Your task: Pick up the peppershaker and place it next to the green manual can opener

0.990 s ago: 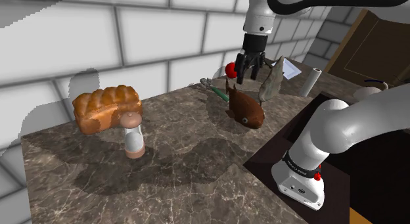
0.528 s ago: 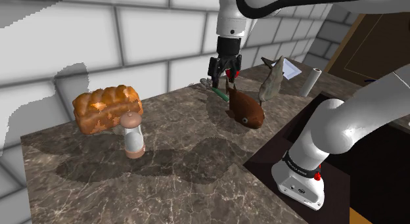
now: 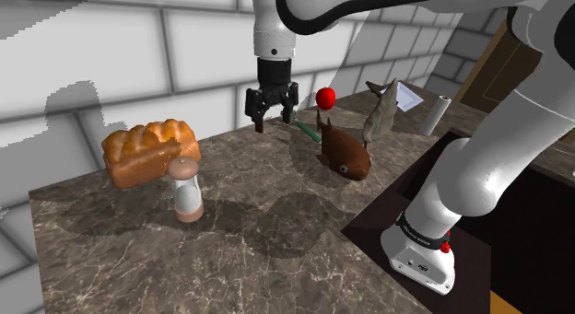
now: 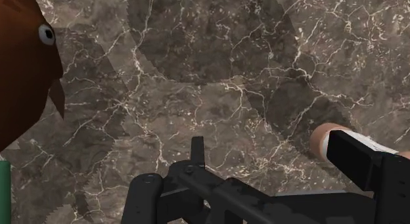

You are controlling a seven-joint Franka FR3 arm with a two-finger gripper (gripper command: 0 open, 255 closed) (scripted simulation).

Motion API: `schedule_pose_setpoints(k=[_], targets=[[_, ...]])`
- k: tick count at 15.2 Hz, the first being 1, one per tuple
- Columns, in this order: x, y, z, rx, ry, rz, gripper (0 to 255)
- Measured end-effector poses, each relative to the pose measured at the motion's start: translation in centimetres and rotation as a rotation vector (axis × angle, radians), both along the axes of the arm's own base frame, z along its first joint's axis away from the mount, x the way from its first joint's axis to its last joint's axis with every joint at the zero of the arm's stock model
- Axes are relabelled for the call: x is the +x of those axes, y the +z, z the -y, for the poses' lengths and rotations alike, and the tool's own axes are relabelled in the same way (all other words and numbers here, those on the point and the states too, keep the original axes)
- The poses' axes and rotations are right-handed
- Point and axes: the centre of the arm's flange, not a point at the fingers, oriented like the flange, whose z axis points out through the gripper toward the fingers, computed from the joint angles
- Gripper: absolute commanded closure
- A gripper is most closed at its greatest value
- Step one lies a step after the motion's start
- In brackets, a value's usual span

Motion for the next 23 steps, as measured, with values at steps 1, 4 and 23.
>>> schedule_pose_setpoints(k=[1,4,23], targets=[[0.5,-0.3,-1.1,-0.002,0.003,-0.001,0],[2.7,-1.3,-4.3,-0.008,0.013,-0.004,0],[12.2,-8.2,-20.1,-0.036,0.057,-0.017,0]])
